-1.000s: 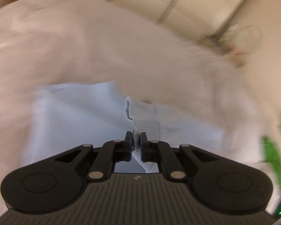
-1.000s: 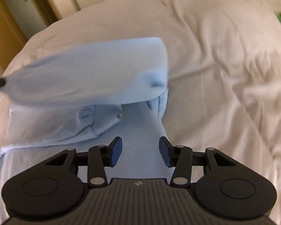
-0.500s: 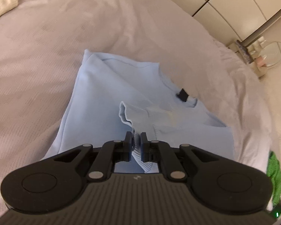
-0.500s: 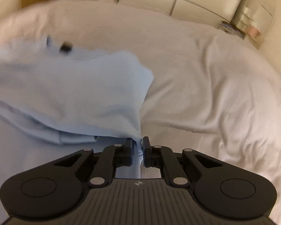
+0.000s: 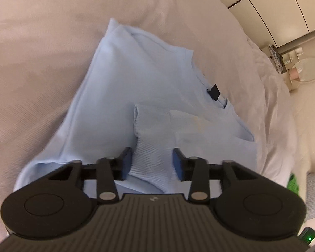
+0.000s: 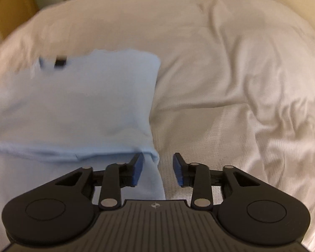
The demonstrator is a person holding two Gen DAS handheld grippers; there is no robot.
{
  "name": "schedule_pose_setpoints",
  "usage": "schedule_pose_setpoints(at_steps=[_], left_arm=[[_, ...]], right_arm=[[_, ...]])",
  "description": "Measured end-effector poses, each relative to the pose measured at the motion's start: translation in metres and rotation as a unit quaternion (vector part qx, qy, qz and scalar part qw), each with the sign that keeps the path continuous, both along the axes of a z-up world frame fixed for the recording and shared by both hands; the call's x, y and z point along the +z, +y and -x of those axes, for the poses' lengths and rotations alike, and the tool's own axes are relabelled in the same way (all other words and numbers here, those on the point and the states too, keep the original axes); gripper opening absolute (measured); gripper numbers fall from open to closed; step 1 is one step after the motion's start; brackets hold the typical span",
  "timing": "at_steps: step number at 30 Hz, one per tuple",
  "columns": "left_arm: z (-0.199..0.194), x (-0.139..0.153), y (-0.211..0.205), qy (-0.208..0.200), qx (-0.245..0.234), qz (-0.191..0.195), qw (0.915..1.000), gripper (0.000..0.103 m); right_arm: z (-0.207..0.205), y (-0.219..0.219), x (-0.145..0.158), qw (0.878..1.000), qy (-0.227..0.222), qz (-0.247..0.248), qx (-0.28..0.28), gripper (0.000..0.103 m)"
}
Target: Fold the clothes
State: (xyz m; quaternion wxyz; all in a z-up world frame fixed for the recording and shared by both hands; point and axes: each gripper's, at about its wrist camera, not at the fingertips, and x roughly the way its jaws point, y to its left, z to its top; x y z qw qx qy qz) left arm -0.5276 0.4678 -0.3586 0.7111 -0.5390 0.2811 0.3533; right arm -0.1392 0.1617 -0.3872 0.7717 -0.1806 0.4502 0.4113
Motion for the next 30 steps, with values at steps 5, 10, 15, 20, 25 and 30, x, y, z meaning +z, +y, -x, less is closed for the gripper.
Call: schedule_pose_setpoints(at_steps=[5, 10, 15, 20, 25, 30], left_arm=[[-0.003, 0.026, -0.016, 0.070, -0.043, -0.117, 0.9898, 0.000], [0.002, 0.013, -0.017, 0.111, -0.062, -0.094, 0.9875, 0.001], [0.012, 0.021, 0.000, 0.036, -0.007, -0.041, 0.9985, 0.036], [0.006, 0.012, 0.019, 0.001, 0.032, 0.009, 0.9995, 0.061], [-0.019, -0.004, 0.031, 0.057, 0.016, -0.010, 0.9982, 0.005], [-0.032, 0.029, 0.000, 0.121, -0.044, -0.150, 0.9803, 0.005]], right_arm=[[-0.014, 0.010, -0.004, 0.999, 0.035, -0.021, -0.034, 0.040], [-0.020, 0.020, -0.004, 0.998, 0.046, -0.024, -0.042, 0.040], [-0.024, 0.031, -0.002, 0.997, 0.050, -0.023, -0.045, 0.040], [-0.035, 0.047, 0.006, 0.997, 0.046, -0.034, -0.045, 0.042], [-0.050, 0.064, -0.004, 0.996, 0.064, -0.034, -0.056, 0.044], [-0.057, 0.079, -0.008, 0.997, 0.048, -0.038, -0.053, 0.043]])
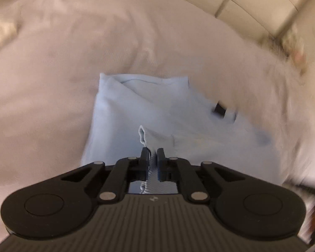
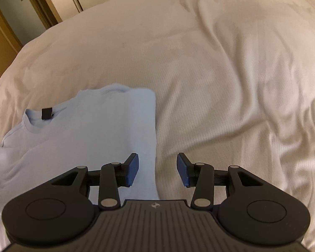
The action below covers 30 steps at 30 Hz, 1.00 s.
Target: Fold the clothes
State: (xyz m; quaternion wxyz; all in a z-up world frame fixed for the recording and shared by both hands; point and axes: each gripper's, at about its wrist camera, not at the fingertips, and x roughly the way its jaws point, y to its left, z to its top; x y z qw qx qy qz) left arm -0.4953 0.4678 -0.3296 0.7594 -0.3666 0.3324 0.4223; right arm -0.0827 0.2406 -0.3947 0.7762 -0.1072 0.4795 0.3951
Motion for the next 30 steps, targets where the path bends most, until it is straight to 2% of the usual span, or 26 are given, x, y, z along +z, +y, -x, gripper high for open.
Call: schedule_pose_setpoints(at_steps=[2, 4, 8, 12, 15, 16, 18, 20, 22, 24, 27, 30], left_arm=[[-0.007, -0.012, -0.004, 0.045, -0.016, 0.002, 0.9989, 0.005], [-0.011, -0.017, -0.006, 0.060, -0.019, -0.009, 0.9980, 0.005], [-0.019, -0.024, -0.005, 0.080, -0.016, -0.014, 0.9965, 0.008], [-0.018, -0.031, -0.003, 0.095, -0.027, -0.014, 0.9950, 0.011], [-0.010, -0.015, -0.002, 0.090, 0.003, -0.015, 0.9958, 0.013], [-0.006, -0.009, -0.002, 0.085, 0.017, -0.017, 0.9961, 0.012], [0.004, 0.007, -0.006, 0.065, 0.043, -0.019, 0.9968, 0.011], [0.007, 0.020, -0.016, 0.040, 0.034, -0.023, 0.9983, 0.011], [0.000, 0.025, -0.030, 0.037, 0.002, -0.031, 0.9988, 0.012], [0.003, 0.024, -0.041, 0.044, -0.009, -0.032, 0.9985, 0.014], [0.008, 0.021, -0.057, 0.055, -0.024, -0.034, 0.9977, 0.019], [0.013, 0.019, -0.074, 0.065, -0.039, -0.035, 0.9965, 0.021]], right_arm=[[0.000, 0.007, 0.001, 1.000, -0.020, -0.002, 0.013, 0.043], [0.003, 0.022, 0.000, 0.998, -0.042, -0.005, 0.043, 0.035], [0.017, 0.054, -0.005, 0.985, -0.099, -0.029, 0.138, 0.033], [-0.014, 0.062, -0.023, 0.989, -0.078, -0.014, 0.126, 0.024], [-0.037, 0.069, -0.037, 0.991, -0.062, -0.002, 0.116, 0.017], [-0.044, 0.071, -0.041, 0.992, -0.057, 0.002, 0.113, 0.019], [-0.045, 0.057, -0.020, 0.994, -0.076, -0.005, 0.082, 0.029], [-0.036, 0.037, -0.004, 0.995, -0.063, -0.027, 0.075, 0.029], [-0.027, 0.018, 0.012, 0.995, -0.050, -0.049, 0.069, 0.029], [-0.003, 0.004, 0.014, 0.991, -0.049, -0.054, 0.115, 0.028], [0.032, -0.008, -0.007, 0.985, -0.042, -0.019, 0.169, 0.027], [0.043, -0.023, -0.035, 0.984, -0.049, 0.050, 0.162, 0.029]])
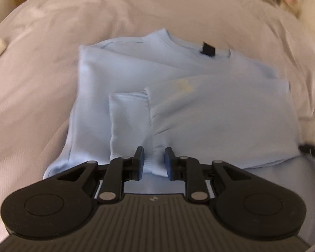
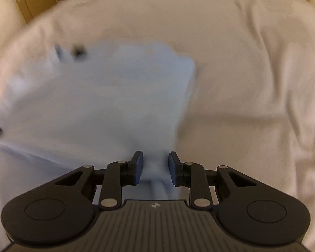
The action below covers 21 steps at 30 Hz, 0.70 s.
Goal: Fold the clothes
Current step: 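Fold the sweatshirt hem up toward the collar with both grippers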
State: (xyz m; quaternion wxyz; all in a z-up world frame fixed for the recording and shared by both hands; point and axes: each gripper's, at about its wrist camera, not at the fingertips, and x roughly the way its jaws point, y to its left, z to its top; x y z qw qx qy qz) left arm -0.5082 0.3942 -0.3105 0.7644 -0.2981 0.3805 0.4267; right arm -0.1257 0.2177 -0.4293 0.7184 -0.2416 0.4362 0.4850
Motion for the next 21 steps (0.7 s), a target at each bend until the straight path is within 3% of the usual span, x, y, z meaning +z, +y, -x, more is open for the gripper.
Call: schedule_pose_setpoints(at_steps=[4, 7, 9, 13, 15, 19, 21], left_arm=[[0.009, -0.002, -0.022, 0.014, -0.020, 0.000, 0.9997, 0.019], [0.032, -0.003, -0.041, 0.023, -0.036, 0.023, 0.9988, 0.019], [0.050, -0.014, -0.056, 0.032, -0.047, 0.048, 0.9972, 0.019], [0.093, -0.037, -0.086, 0.059, -0.061, 0.083, 0.9930, 0.019], [0.118, -0.040, -0.099, 0.052, -0.060, 0.100, 0.9919, 0.018], [0.136, -0.024, -0.112, 0.058, -0.077, 0.102, 0.9901, 0.016], [0.137, -0.012, -0.113, 0.070, -0.079, 0.115, 0.9877, 0.016]], right_arm=[[0.004, -0.032, 0.029, 0.999, 0.009, -0.026, -0.037, 0.028], [0.027, -0.055, 0.051, 0.998, 0.002, -0.046, -0.033, 0.028], [0.050, -0.063, 0.049, 0.998, 0.014, -0.046, -0.027, 0.028], [0.106, -0.092, 0.018, 0.999, 0.009, 0.019, -0.026, 0.028], [0.128, -0.118, 0.008, 0.998, 0.000, 0.046, -0.041, 0.025], [0.160, -0.160, 0.016, 0.994, -0.011, 0.068, -0.086, 0.030], [0.168, -0.164, 0.026, 0.990, 0.011, 0.085, -0.108, 0.030]])
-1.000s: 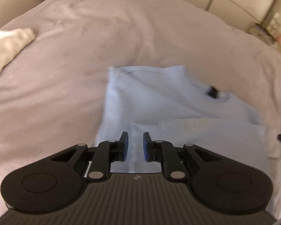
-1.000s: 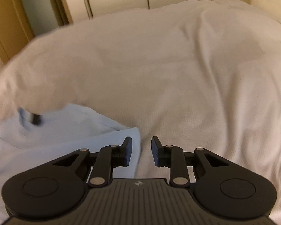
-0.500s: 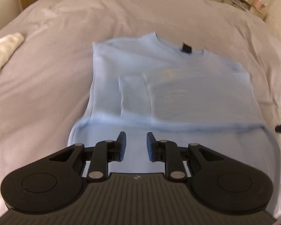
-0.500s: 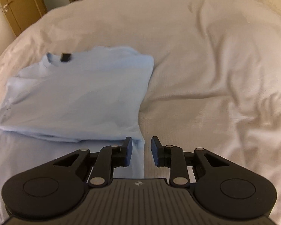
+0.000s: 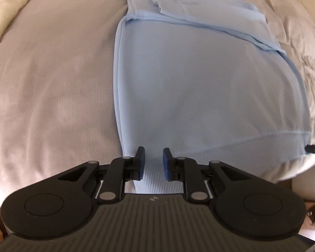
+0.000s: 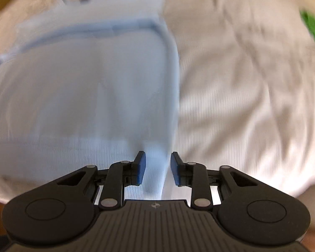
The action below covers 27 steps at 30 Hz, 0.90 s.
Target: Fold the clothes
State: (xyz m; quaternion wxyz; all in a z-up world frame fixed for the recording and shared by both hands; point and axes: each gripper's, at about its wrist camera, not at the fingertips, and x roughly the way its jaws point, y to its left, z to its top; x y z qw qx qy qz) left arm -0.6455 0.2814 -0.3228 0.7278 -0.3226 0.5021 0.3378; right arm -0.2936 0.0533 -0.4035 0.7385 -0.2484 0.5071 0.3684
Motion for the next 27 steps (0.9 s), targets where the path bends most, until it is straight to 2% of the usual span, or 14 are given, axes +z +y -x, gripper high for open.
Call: schedule_pose_setpoints(at_steps=[4, 6, 8, 10, 14, 17, 24, 27], left_arm=[[0.001, 0.040, -0.007, 0.013, 0.006, -0.011, 0.9998, 0.019], [-0.005, 0.059, -0.011, 0.013, 0.013, -0.019, 0.9996, 0.020], [-0.014, 0.078, -0.016, 0.015, 0.019, -0.029, 0.9993, 0.025], [-0.022, 0.096, -0.020, 0.016, 0.024, -0.040, 0.9988, 0.027], [-0.037, 0.129, -0.035, 0.018, 0.036, -0.062, 0.9973, 0.030], [-0.044, 0.144, -0.060, 0.018, 0.047, -0.079, 0.9956, 0.033], [-0.059, 0.170, -0.138, 0.015, 0.068, -0.108, 0.9917, 0.036], [-0.064, 0.181, -0.171, 0.010, 0.070, -0.119, 0.9904, 0.038]], right_arm=[[0.018, -0.009, 0.029, 0.998, 0.039, -0.010, -0.055, 0.030], [0.026, -0.001, 0.055, 0.998, 0.036, -0.033, -0.050, 0.031], [0.033, 0.008, 0.079, 0.997, 0.033, -0.050, -0.044, 0.033], [0.035, 0.018, 0.099, 0.997, 0.032, -0.063, -0.040, 0.045], [0.034, 0.021, 0.129, 0.996, 0.034, -0.079, -0.028, 0.052], [0.033, 0.015, 0.148, 0.996, 0.039, -0.084, -0.012, 0.062], [0.038, -0.045, 0.175, 0.994, 0.040, -0.098, 0.042, 0.065], [0.036, -0.075, 0.183, 0.993, 0.036, -0.101, 0.049, 0.070]])
